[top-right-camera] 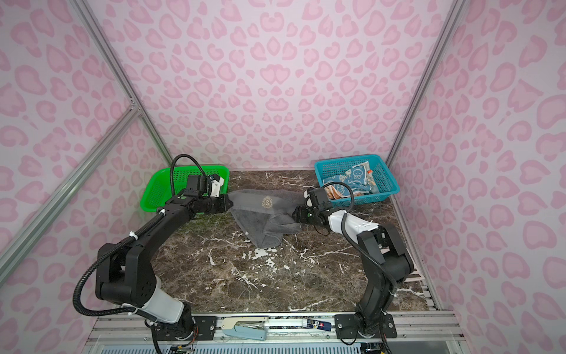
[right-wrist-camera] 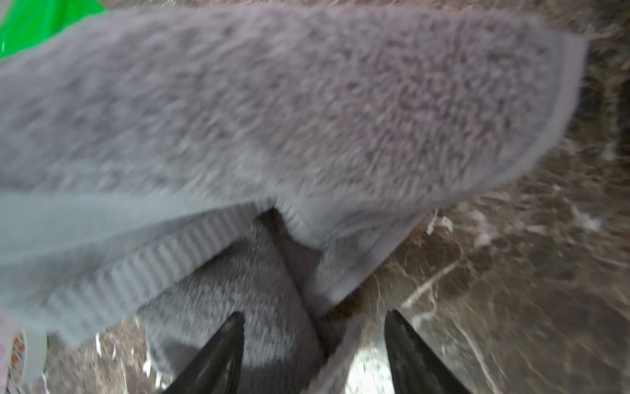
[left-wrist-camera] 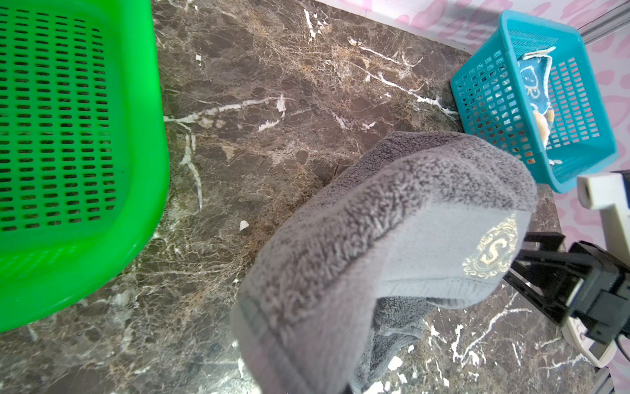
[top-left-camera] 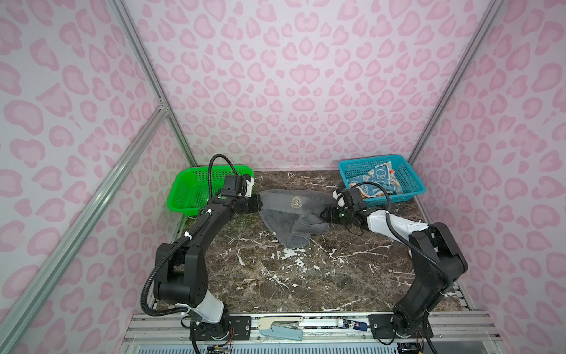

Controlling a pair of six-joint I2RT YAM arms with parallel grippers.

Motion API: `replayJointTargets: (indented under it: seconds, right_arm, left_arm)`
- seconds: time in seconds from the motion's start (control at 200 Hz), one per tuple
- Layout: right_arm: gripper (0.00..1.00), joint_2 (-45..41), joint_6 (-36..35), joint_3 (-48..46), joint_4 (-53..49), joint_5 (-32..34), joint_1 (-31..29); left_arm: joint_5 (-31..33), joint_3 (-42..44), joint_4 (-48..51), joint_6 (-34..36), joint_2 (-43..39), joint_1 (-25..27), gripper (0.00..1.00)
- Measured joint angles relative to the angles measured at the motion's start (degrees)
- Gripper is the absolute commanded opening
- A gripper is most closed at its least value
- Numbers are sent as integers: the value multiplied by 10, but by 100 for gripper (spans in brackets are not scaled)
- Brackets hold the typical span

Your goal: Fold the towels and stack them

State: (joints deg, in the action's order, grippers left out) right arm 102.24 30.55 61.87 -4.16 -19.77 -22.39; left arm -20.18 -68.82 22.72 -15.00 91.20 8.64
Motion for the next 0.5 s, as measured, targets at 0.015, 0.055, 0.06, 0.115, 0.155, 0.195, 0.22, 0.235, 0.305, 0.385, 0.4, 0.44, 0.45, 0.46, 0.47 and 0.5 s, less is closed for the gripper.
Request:
replayJointTargets:
  seconds: [0.015, 0.055, 0.06, 0.115, 0.155, 0.195, 0.22, 0.235, 0.305, 0.385, 0.4, 0.44, 0.45, 0.46, 0.47, 0.5]
  right_arm:
    - [70, 6, 5, 3, 4, 1, 0]
    - [70, 21, 17, 11, 16, 2, 0]
    - [70, 22, 18, 12, 16, 3, 0]
    - [69, 37, 40, 19, 33, 3, 0]
    - [66, 46, 50, 21, 47, 2, 0]
    - [63, 55, 60, 22, 61, 1, 0]
    - [61, 61, 66, 24, 66, 0, -1]
    - [59, 66, 70, 28, 69, -2, -1]
    - [55, 89, 80, 49, 74, -8, -1]
    - [46, 111, 90, 70, 84, -15, -1]
    - [43, 113, 91, 71, 87, -15, -1]
    - [33, 118, 94, 72, 94, -19, -1]
    - [31, 118, 96, 71, 95, -21, -1]
    - [29, 118, 97, 71, 96, -21, -1]
    - [25, 118, 98, 70, 97, -23, -1]
    - [18, 118, 104, 68, 101, -25, -1]
  left_arm:
    - [0, 0, 0, 0, 1, 0, 4]
    - [0, 0, 0, 0, 1, 0, 4]
    - [0, 0, 0, 0, 2, 0, 4]
    - [0, -1, 0, 0, 3, 0, 4]
    - [0, -3, 0, 0, 5, 0, 3]
    - [0, -4, 0, 0, 7, 0, 4]
    - [0, -4, 0, 0, 8, 0, 4]
    - [0, -4, 0, 0, 8, 0, 4]
    - [0, -4, 0, 0, 9, 0, 4]
    - [1, -4, 0, 0, 10, 0, 4]
    - [1, -4, 0, 0, 10, 0, 4]
    - [1, -4, 0, 0, 11, 0, 4]
    - [1, -4, 0, 0, 11, 0, 4]
    - [1, -4, 0, 0, 12, 0, 4]
    - [1, -4, 0, 0, 12, 0, 4]
    - [2, -4, 0, 0, 12, 0, 4]
